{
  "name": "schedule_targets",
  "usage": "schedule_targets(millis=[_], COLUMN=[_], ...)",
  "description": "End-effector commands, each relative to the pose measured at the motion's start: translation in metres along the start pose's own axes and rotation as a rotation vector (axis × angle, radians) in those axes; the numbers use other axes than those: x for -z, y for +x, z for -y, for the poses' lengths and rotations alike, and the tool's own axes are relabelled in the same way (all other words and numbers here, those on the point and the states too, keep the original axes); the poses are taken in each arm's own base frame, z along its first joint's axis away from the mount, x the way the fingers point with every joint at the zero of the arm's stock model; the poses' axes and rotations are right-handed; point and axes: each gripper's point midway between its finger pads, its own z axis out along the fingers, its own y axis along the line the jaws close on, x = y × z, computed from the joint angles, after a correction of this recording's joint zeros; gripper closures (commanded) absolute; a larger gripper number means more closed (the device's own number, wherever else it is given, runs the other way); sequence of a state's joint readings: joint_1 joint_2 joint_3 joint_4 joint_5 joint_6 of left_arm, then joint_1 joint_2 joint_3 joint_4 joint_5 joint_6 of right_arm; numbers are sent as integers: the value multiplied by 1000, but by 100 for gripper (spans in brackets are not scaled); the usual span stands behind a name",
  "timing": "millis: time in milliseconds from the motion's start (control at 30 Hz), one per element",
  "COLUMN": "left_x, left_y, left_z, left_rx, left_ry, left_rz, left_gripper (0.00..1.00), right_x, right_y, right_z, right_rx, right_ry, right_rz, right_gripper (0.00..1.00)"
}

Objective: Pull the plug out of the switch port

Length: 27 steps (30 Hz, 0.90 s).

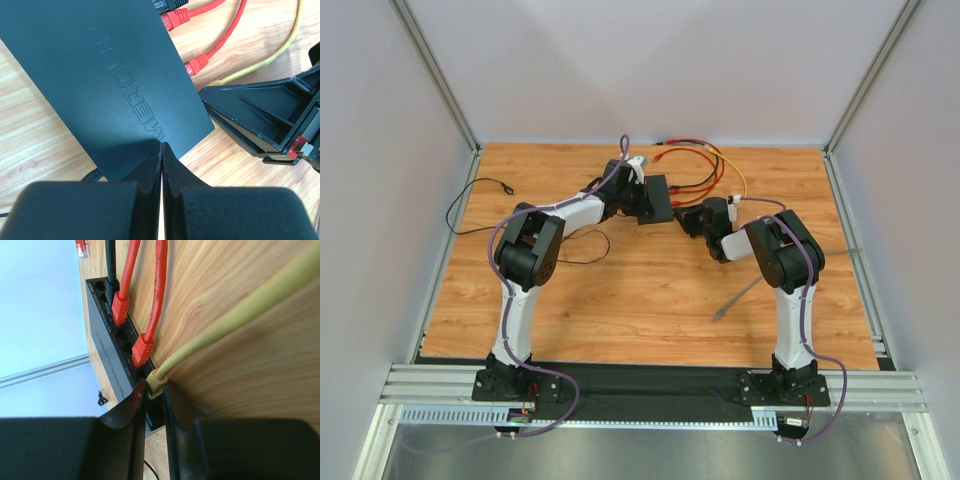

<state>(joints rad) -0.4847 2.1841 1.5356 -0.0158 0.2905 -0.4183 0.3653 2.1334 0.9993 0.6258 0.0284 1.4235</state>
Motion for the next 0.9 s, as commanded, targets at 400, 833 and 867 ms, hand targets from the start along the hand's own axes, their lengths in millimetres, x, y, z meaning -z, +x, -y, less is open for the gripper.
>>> schedule_targets(millis=[400,833,867], left_x=[-13,-21,-21], left_y=[3,18,17], left_z=[-18,-47,-48], left_rx=[44,176,178], left_ry=[-96,-158,-160], left_rz=[-60,-157,-157], left_gripper=[100,100,100], right_x=[-10,-4,-4], right_y=[-4,-18,-17], right_z=[39,41,40], right_rx=[20,6,2], right_ry=[166,203,201], right_rz=[21,81,81], right_gripper=[100,100,100])
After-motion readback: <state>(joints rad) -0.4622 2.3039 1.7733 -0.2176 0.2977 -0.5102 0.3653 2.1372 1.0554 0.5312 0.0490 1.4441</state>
